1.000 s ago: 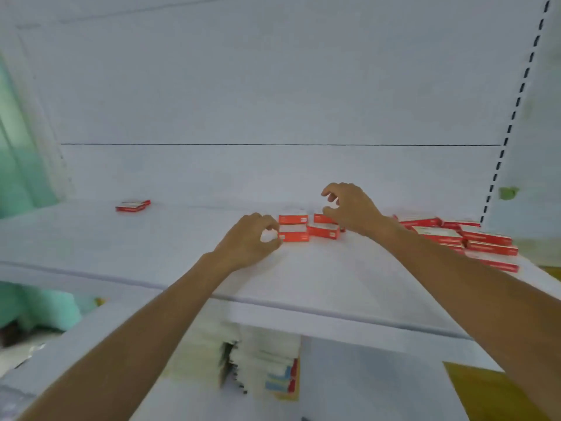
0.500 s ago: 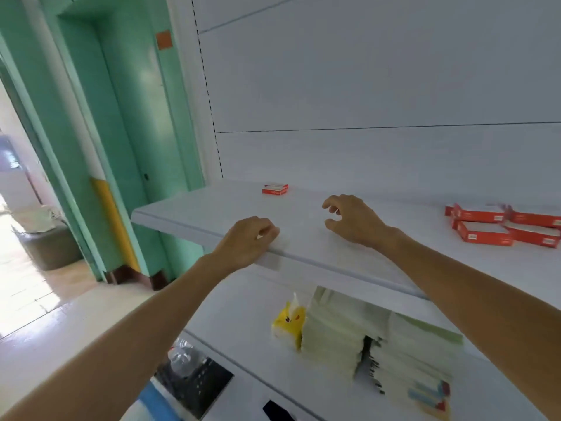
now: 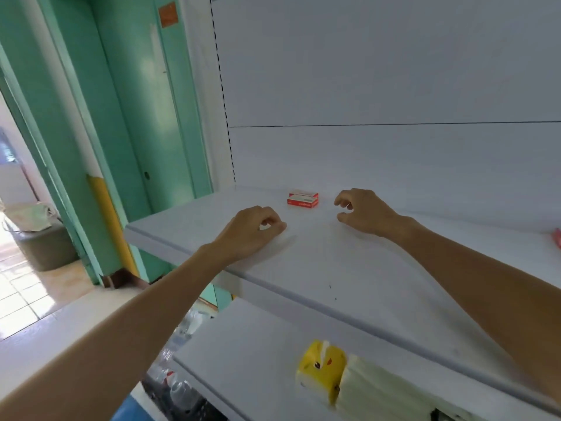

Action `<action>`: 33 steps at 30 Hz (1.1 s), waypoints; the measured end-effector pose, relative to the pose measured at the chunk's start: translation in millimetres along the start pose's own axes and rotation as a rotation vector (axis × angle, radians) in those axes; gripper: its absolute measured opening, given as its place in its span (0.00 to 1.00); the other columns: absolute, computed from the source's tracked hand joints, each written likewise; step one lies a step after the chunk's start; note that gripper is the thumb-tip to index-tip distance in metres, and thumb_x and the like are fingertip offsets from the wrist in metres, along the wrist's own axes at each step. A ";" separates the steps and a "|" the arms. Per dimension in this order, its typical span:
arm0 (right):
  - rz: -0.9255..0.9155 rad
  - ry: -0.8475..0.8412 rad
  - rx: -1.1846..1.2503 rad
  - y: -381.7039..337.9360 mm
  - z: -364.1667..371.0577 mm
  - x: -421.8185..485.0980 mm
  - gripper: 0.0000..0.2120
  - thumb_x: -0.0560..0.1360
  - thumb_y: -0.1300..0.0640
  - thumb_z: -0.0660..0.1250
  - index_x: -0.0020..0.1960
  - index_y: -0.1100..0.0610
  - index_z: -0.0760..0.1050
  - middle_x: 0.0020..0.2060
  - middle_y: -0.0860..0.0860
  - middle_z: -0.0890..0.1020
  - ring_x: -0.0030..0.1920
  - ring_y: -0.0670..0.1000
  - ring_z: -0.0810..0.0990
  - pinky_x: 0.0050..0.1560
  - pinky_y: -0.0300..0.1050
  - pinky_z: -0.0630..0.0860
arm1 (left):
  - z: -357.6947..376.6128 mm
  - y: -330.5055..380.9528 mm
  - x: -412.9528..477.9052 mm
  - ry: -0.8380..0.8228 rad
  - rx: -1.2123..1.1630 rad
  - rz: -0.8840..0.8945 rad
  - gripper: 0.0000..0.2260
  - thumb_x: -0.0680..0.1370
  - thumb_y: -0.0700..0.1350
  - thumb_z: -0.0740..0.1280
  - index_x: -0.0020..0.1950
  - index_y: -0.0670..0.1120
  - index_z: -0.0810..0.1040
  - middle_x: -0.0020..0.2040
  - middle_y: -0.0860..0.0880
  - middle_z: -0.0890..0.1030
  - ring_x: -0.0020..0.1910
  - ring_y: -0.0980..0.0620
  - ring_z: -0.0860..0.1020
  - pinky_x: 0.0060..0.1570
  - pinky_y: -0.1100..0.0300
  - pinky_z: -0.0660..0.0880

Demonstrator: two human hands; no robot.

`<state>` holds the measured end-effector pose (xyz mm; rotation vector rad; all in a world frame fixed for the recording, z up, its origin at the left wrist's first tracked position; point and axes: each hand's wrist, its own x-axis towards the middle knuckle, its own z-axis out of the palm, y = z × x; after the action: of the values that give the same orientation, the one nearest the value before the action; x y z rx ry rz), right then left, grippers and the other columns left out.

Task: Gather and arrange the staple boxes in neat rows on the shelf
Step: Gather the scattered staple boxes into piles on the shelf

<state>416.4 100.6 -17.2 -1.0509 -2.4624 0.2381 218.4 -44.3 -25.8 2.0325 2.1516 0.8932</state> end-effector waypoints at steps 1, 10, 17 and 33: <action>0.006 0.000 0.008 3.3 2.4 13.4 0.16 0.74 0.58 0.66 0.60 0.59 0.74 0.56 0.55 0.78 0.55 0.53 0.76 0.57 0.46 0.73 | 1.5 -7.2 15.1 -0.016 0.020 0.003 0.11 0.77 0.51 0.62 0.54 0.46 0.77 0.54 0.49 0.79 0.53 0.52 0.75 0.52 0.61 0.69; 0.029 -0.053 -0.041 20.4 31.4 109.1 0.22 0.74 0.64 0.64 0.68 0.60 0.68 0.62 0.57 0.75 0.62 0.54 0.74 0.61 0.43 0.69 | 25.7 -49.4 115.0 -0.098 0.089 0.065 0.13 0.77 0.50 0.63 0.61 0.49 0.75 0.61 0.48 0.75 0.60 0.51 0.72 0.59 0.59 0.68; -0.012 -0.171 -0.100 8.3 62.5 150.4 0.19 0.77 0.62 0.59 0.68 0.55 0.68 0.63 0.53 0.74 0.62 0.54 0.72 0.63 0.48 0.69 | 38.6 -80.0 157.4 -0.147 0.059 0.163 0.18 0.76 0.51 0.61 0.66 0.50 0.70 0.66 0.50 0.72 0.64 0.50 0.69 0.64 0.54 0.66; 0.214 -0.129 -0.158 -25.6 82.1 154.6 0.21 0.75 0.67 0.55 0.62 0.51 0.73 0.57 0.51 0.73 0.58 0.53 0.71 0.51 0.47 0.71 | 37.7 -88.2 168.7 -0.223 -0.041 0.195 0.13 0.75 0.49 0.66 0.57 0.45 0.75 0.57 0.47 0.78 0.56 0.46 0.76 0.54 0.56 0.71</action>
<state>267.6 195.4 -29.5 -1.4103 -2.5150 0.1859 131.9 129.0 -37.3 2.2302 1.8332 0.6832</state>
